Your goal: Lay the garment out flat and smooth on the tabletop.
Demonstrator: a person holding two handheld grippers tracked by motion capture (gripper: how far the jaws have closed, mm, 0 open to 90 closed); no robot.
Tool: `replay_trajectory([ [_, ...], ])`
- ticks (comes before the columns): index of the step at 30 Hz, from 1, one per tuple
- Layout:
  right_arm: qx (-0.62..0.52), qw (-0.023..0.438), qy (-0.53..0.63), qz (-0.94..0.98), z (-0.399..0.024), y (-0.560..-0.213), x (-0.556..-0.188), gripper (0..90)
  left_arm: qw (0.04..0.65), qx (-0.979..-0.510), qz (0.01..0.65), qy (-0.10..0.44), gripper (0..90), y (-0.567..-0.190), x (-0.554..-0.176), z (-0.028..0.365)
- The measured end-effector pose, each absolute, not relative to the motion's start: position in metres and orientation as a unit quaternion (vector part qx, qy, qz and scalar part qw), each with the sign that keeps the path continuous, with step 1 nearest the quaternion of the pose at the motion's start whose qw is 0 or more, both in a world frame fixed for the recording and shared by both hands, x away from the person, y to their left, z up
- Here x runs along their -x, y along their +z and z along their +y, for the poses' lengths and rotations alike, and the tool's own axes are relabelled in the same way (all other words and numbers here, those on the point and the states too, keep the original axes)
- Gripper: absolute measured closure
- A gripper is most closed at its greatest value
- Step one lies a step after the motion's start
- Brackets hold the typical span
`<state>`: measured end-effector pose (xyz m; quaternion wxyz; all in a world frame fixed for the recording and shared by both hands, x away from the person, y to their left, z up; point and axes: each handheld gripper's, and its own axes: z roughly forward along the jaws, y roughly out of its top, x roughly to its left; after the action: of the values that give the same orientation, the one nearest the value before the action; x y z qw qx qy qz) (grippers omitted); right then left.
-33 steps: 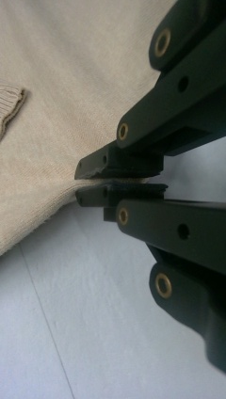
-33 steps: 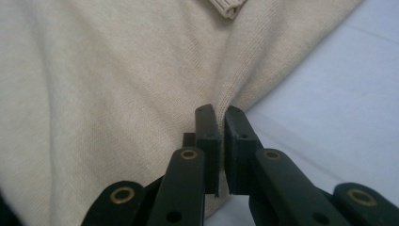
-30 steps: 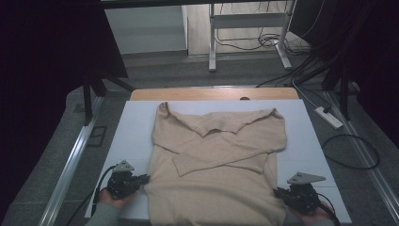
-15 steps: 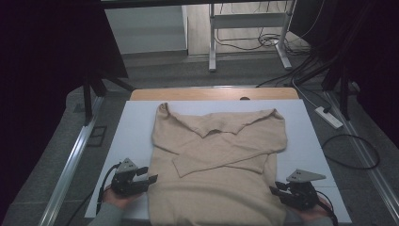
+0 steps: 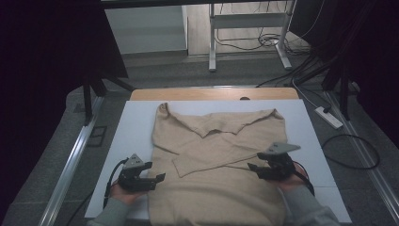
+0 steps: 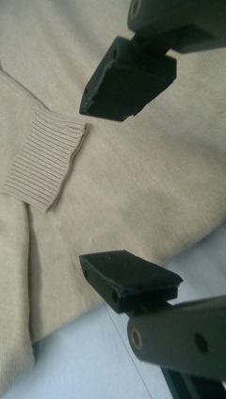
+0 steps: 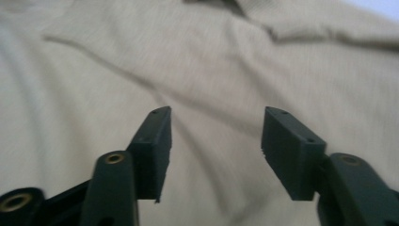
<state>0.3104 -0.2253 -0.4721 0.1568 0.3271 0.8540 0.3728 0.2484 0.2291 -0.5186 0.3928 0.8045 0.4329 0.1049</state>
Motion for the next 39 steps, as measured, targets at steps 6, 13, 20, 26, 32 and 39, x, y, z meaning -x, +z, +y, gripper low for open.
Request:
replay_trajectory([
  [6,-0.311,0.159,0.358,0.866,-0.196,-0.465,-0.361,40.5,0.393,-0.807,0.43,0.1,21.5,-0.521,-0.246,0.233],
  [13,-0.336,0.156,0.335,0.866,-0.184,-0.484,-0.423,40.3,0.395,-0.807,0.427,0.098,21.2,-0.522,-0.242,0.236],
  [20,-0.348,0.16,0.299,0.874,-0.174,-0.506,-0.456,37.5,0.395,-0.806,0.43,0.094,21.2,-0.523,-0.241,0.235],
  [26,-0.352,0.177,0.295,0.87,-0.169,-0.514,-0.47,48.6,0.391,-0.811,0.426,0.09,21.1,-0.525,-0.242,0.234],
  [32,-0.354,0.187,0.307,0.863,-0.169,-0.504,-0.477,76.9,0.393,-0.81,0.426,0.087,21.4,-0.526,-0.243,0.234],
  [39,-0.38,0.183,0.332,0.844,-0.171,-0.484,-0.495,78.3,0.396,-0.81,0.423,0.089,21.4,-0.524,-0.241,0.235],
])
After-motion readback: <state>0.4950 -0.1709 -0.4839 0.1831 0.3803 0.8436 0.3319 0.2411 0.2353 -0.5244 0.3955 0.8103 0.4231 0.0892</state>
